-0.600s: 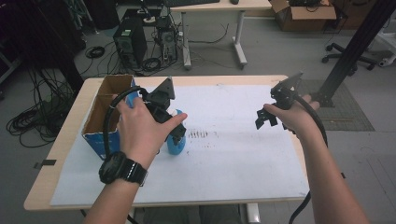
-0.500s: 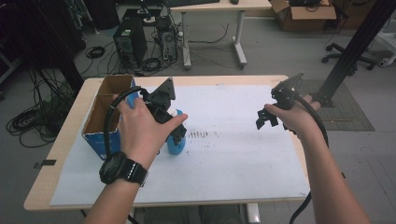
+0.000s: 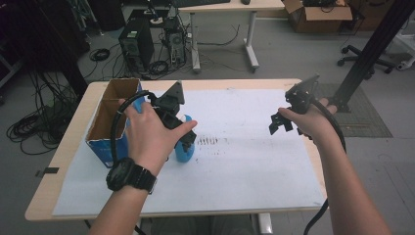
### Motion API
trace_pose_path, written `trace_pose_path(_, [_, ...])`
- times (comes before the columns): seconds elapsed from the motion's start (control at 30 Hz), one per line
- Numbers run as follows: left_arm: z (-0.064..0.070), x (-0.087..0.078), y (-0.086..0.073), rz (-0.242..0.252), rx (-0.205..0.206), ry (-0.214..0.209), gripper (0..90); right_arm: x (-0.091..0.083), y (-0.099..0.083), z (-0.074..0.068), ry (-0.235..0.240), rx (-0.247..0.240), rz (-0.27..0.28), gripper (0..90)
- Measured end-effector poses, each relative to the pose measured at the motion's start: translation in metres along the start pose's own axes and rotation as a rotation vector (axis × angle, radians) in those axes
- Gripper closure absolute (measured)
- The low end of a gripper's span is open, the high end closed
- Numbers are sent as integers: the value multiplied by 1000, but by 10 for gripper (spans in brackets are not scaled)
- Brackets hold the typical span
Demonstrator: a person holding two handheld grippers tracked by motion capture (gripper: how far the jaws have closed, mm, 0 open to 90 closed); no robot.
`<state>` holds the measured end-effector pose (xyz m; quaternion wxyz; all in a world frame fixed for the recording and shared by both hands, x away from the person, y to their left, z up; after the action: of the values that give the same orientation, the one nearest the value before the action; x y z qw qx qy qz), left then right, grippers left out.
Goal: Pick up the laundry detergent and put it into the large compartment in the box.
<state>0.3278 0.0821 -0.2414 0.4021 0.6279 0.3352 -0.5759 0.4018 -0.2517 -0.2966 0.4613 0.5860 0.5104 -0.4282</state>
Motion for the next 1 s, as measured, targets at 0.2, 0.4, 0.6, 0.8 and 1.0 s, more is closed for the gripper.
trace_pose_path(0.2, [0, -1, 3, 1, 4, 1, 41, 0, -1, 3, -2, 4, 1, 38])
trace_pose_path(0.4, [-3, 1, 8, -10, -3, 3, 40, -3, -1, 4, -1, 3, 6, 37])
trace_pose_path(0.6, [-7, -2, 12, 7, -16, -23, 40, -3, -1, 2, 2, -5, 5, 37])
trace_pose_path(0.8, [-8, -4, 17, 6, -17, -21, 40, -3, -1, 0, 10, -10, 8, 37])
trace_pose_path(1.0, [-10, -6, 26, 5, -17, -18, 40, -6, -1, -1, 9, -16, 14, 37])
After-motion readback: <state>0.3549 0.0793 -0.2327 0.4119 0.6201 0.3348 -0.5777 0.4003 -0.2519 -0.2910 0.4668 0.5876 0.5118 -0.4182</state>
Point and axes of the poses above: each handheld gripper's, and its own axes: x roughly forward along the jaws, y roughly out of its top, z roughly to its right, the point moved 2 cm from there along x, roughly forward along the jaws, and after that the axes turned 9 degrees about x, right-handed, at the moved point
